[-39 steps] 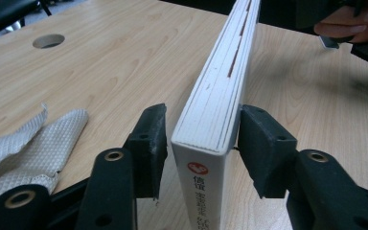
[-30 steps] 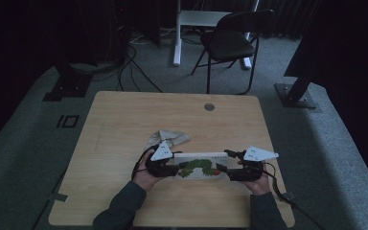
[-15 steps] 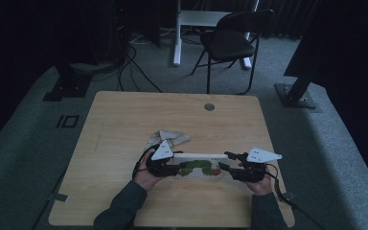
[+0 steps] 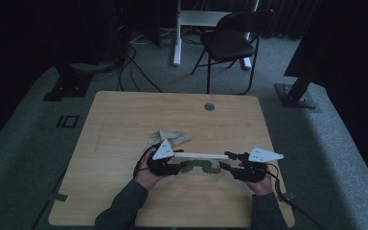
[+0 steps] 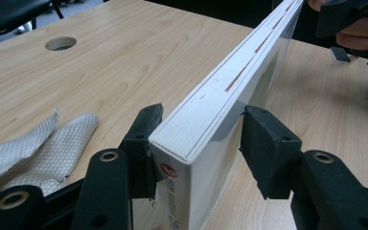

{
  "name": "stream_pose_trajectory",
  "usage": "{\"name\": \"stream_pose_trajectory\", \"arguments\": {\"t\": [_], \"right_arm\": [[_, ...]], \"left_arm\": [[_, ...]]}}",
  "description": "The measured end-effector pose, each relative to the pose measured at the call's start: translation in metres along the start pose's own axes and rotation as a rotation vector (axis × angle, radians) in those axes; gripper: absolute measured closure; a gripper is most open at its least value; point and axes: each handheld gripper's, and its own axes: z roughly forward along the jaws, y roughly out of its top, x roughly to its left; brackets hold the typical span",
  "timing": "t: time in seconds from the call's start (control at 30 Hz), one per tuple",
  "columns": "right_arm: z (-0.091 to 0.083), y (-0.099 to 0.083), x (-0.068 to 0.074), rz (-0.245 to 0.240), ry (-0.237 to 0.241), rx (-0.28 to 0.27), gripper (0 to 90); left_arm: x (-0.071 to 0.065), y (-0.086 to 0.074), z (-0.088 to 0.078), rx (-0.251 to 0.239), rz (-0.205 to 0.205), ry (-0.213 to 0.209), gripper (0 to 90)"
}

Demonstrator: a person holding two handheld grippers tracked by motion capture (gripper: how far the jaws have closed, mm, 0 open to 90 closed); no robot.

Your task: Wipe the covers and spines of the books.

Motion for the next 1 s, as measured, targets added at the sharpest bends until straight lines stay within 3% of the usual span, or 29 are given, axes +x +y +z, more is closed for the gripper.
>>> {"name": "stream_pose_trajectory", "arguments": {"t": [0.2, 0.47, 0.67, 0.77, 0.9, 1.0], "right_arm": [[0.007, 0.002, 0.000, 0.002, 0.023, -0.002, 43.9], [0.016, 0.005, -0.001, -0.011, 0.041, 0.003, 46.1], [0.020, 0.006, -0.005, 0.005, 0.043, 0.000, 43.8], [0.021, 0.006, -0.004, -0.005, 0.038, 0.011, 44.8], [0.019, 0.006, -0.002, -0.017, 0.049, 0.019, 49.9], [0.018, 0.004, -0.001, -0.022, 0.060, 0.017, 52.2]], "left_arm": [[-0.003, -0.001, -0.001, -0.001, 0.010, 0.002, 49.2], [-0.003, -0.001, -0.006, -0.012, 0.008, 0.007, 48.7], [-0.002, -0.003, -0.012, -0.021, 0.005, 0.016, 48.8], [-0.001, -0.005, -0.014, -0.017, -0.003, 0.041, 49.6], [0.002, -0.005, -0.012, -0.020, -0.018, 0.054, 54.2], [0.003, -0.003, -0.010, -0.021, -0.024, 0.054, 52.8]]}}
